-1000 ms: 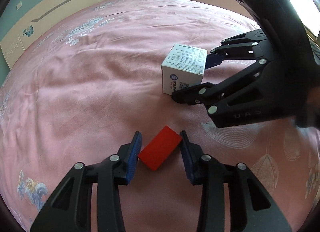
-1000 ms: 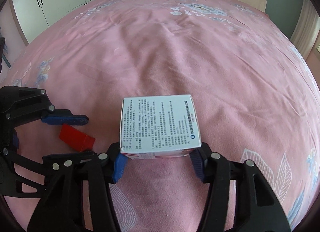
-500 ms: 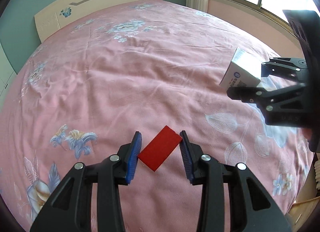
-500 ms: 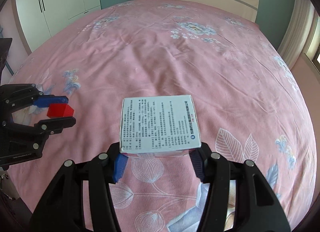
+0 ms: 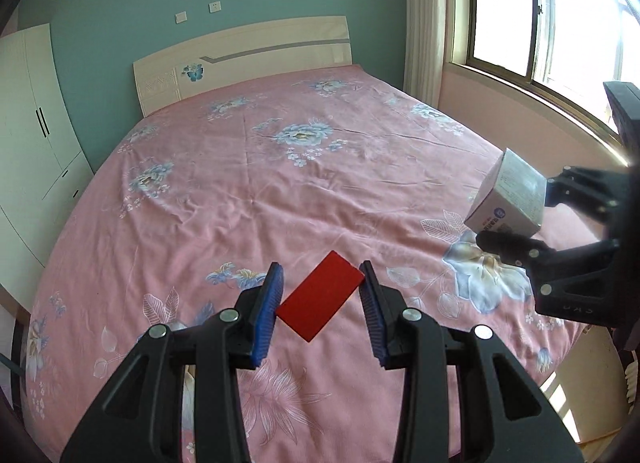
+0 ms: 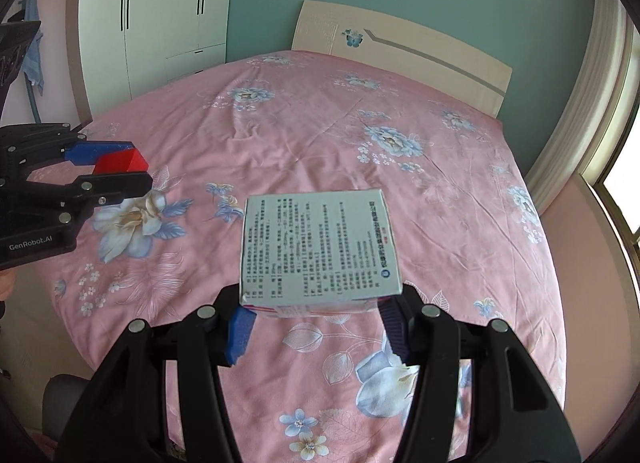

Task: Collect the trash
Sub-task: 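Carry the red block in the left gripper while the right carries the white box to the bin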

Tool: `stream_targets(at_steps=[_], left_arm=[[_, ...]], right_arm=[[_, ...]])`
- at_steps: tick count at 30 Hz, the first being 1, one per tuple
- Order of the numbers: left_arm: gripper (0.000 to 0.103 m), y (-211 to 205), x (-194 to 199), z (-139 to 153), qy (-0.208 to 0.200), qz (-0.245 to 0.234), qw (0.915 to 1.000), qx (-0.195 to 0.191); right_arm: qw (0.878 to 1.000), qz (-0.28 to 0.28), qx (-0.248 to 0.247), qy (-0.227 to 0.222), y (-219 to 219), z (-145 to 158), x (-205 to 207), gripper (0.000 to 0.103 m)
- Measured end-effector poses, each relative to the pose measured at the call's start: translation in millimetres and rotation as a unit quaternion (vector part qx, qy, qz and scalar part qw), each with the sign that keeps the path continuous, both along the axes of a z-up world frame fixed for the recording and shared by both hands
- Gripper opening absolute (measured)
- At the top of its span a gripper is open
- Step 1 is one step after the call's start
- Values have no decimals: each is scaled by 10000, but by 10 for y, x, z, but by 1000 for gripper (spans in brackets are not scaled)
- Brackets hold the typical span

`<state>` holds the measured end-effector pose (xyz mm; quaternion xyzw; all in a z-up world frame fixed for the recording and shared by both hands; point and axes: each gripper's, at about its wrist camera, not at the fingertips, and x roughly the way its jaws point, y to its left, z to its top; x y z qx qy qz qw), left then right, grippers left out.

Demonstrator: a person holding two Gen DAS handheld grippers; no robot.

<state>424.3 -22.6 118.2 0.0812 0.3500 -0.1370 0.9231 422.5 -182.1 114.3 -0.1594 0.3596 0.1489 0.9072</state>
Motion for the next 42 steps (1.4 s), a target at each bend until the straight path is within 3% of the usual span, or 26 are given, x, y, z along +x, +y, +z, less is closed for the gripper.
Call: stream_targets(at_steps=[5,10,23,33,42], left_arm=[[41,25,-506,413,-316,101,9994,80],[41,81,-932,657,-322,186,9993,-11],[41,202,-1926,1001,-519,430,9975,216],[41,346,-2225,731,-238,569,9978,241],[41,441,-2266,177,285,576,9973,356]], right_arm=[[9994,96,44,-318,88,475,-578,55],[9982,168,7,-578,153,795,-1157,55],[9953,214,-50,-946,242,1261,-2311,55],[9954,372,-87,-879,296,1138,-2671,55],[9976,512,-110,-451,407,615,-2689,55]])
